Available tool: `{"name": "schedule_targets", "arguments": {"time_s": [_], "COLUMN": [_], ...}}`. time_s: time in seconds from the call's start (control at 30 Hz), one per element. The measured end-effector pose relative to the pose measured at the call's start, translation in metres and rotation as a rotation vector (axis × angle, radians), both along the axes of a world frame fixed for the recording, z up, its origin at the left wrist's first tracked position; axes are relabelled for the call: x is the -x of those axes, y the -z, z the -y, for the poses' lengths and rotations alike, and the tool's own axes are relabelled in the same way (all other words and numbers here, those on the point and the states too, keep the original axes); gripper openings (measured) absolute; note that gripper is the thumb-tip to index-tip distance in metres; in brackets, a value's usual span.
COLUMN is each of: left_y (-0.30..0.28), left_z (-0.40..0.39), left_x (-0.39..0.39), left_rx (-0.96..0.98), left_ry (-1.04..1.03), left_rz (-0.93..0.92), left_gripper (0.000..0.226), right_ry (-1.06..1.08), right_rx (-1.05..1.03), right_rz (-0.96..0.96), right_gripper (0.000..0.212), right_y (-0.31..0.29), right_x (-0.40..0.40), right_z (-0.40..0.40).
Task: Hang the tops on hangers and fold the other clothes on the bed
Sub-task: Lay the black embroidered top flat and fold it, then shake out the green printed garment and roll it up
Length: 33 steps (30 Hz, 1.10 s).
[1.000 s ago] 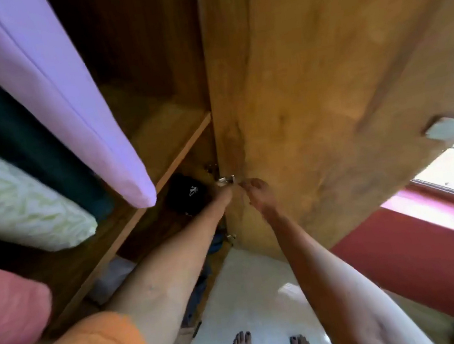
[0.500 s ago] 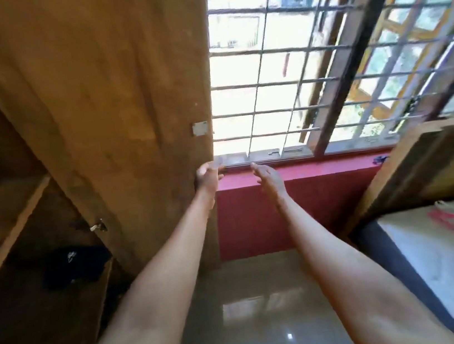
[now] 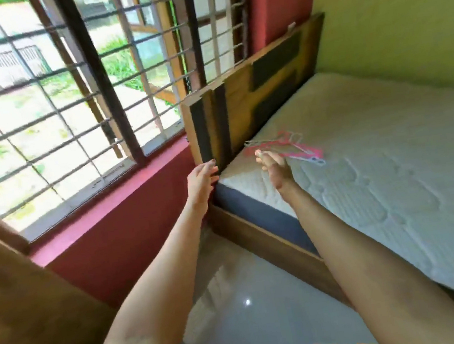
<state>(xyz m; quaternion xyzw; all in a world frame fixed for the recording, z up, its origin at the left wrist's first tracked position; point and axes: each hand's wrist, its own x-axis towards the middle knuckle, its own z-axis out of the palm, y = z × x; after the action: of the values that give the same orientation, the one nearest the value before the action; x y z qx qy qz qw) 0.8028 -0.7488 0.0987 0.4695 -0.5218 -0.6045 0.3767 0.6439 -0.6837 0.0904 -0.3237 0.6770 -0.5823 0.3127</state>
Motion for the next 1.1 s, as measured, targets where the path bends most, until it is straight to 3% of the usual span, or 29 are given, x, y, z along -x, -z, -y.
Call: {"name": "schedule_targets", "arguments": {"time_s": [0.2,0.37,0.47,0.63,0.73,0.93,1.0,1.1], "left_y": [-0.003,-0.013,-0.015,-0.009,-0.009,-0.004,-0.003,-0.002], "left_z": [-0.009,-0.021,-0.038,-0.084,-0.116,-0.183,-0.212,-0.254], "left_x": [0.117,0.199,0.242,0.309,0.347,0.421,0.447,0.486], "left_rx": [0.102,0.105,0.119,0.102,0.125,0.115,0.124,0.116], "left_ry": [0.296,0.527,0.64,0.818,0.91,1.023,1.05,1.057], "left_rz": [0.083,0.076,0.059,0.041,0.028,0.03,0.023,0.009], "left_gripper": [0.024,0.012,0.011,0.025,0.028,0.03,0.03,0.03], "right_ry": [0.242,0.42,0.548,0.722,0.812,0.93,0.937,0.943], "right_rx": [-0.017,-0.057,-0.045,0.003,0.026,0.017,0.004,-0.009], "right_rz": [-0.01,-0.041,-0.034,-0.001,0.009,0.024,0.017,0.008], "right_gripper": [0.045,0.03,0.042,0.03,0.041,0.035,0.04,0.065], "right_y": [-0.004,-0.006,-0.003,0.002,0.002,0.007,0.009,0.006], "right_x": [0.096,0.165,0.193,0.233,0.258,0.31,0.332,0.364], "right_z": [-0.052,-0.095,-0.126,-0.19,-0.231,-0.312,-0.341,-0.379]}}
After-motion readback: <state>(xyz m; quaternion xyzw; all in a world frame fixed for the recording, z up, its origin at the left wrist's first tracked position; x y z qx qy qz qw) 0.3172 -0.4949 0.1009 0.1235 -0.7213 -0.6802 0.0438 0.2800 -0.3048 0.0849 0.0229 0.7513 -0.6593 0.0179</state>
